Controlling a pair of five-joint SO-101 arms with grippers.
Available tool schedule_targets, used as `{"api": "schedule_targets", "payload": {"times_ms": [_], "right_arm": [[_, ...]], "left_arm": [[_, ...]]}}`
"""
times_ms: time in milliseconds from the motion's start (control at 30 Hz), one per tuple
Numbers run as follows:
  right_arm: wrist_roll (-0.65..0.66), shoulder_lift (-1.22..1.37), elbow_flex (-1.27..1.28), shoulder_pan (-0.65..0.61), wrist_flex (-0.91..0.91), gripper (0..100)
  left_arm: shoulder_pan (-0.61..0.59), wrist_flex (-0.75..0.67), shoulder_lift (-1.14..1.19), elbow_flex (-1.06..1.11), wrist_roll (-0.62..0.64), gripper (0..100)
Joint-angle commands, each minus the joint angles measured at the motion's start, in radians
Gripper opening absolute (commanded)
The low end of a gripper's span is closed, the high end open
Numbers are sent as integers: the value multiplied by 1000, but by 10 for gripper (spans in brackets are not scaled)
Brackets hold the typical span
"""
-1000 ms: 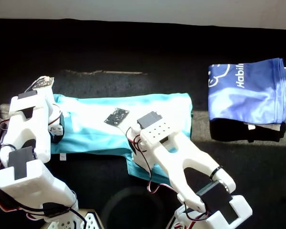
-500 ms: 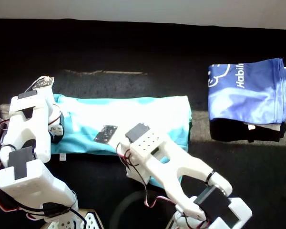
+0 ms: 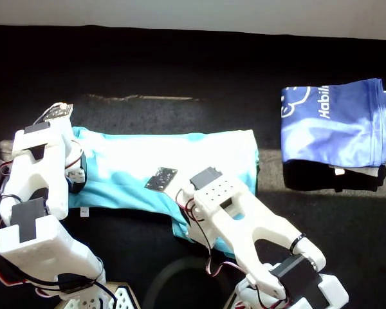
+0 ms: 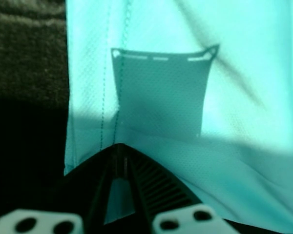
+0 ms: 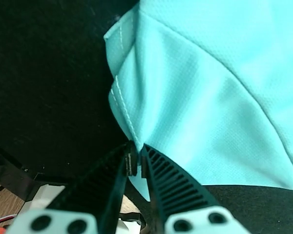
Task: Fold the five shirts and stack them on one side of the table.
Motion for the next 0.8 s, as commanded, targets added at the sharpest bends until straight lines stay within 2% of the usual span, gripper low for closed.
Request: {"api": "schedule_targets", "payload": {"times_ms": [0, 100, 233, 333, 400, 500, 633, 767], "right_arm": [[5, -39, -42, 2, 61, 103], [12, -41, -102, -30, 156, 204], [12, -41, -263, -54, 265, 193], [6, -38, -437, -1, 288, 191], [5, -28, -526, 94, 228, 160], [-12, -25, -576, 278, 16, 0], [-152, 33, -567, 458, -248, 5], [-180, 216, -567, 493, -303, 8]], "left_arm": [[8, -32, 10, 1, 3, 9], [8, -32, 10, 1, 3, 9], [8, -32, 10, 1, 3, 9], [8, -32, 10, 1, 3, 9], [8, -32, 10, 1, 3, 9], [8, -32, 10, 2, 3, 9], [8, -32, 10, 2, 3, 9], [8, -32, 10, 2, 3, 9]]}}
